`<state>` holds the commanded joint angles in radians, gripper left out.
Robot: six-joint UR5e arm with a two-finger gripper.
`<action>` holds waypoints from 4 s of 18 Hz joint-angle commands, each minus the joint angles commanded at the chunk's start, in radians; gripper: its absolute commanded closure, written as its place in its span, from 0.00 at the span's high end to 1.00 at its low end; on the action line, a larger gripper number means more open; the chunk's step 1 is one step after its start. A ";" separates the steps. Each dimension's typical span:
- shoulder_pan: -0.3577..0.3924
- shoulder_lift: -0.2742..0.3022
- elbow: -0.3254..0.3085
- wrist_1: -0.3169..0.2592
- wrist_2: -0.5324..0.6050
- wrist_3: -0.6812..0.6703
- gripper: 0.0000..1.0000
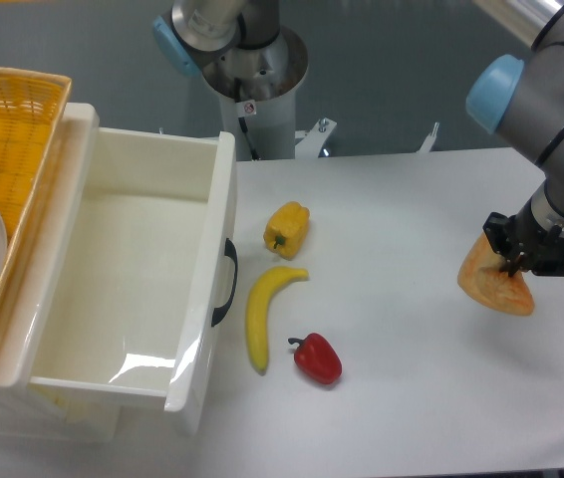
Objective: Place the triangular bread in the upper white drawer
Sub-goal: 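Close the gripper firmly on the triangular bread slice, then lift the bread and carry it over the open white drawer, then lower the bread into the drawer and open the gripper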
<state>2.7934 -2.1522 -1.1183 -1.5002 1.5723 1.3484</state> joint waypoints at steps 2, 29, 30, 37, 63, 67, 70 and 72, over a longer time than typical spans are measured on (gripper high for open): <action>0.002 -0.002 0.002 0.002 -0.003 0.000 0.00; -0.149 0.302 -0.081 -0.060 -0.270 -0.454 0.00; -0.155 0.316 -0.086 -0.061 -0.288 -0.466 0.00; -0.230 0.391 -0.138 -0.057 -0.325 -0.509 0.00; -0.532 0.384 -0.233 -0.046 -0.330 -0.580 0.00; -0.548 0.374 -0.236 -0.046 -0.327 -0.572 0.25; -0.549 0.371 -0.256 -0.005 -0.327 -0.572 0.63; -0.551 0.371 -0.271 0.017 -0.325 -0.574 0.74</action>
<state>2.2427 -1.7810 -1.3897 -1.4834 1.2471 0.7747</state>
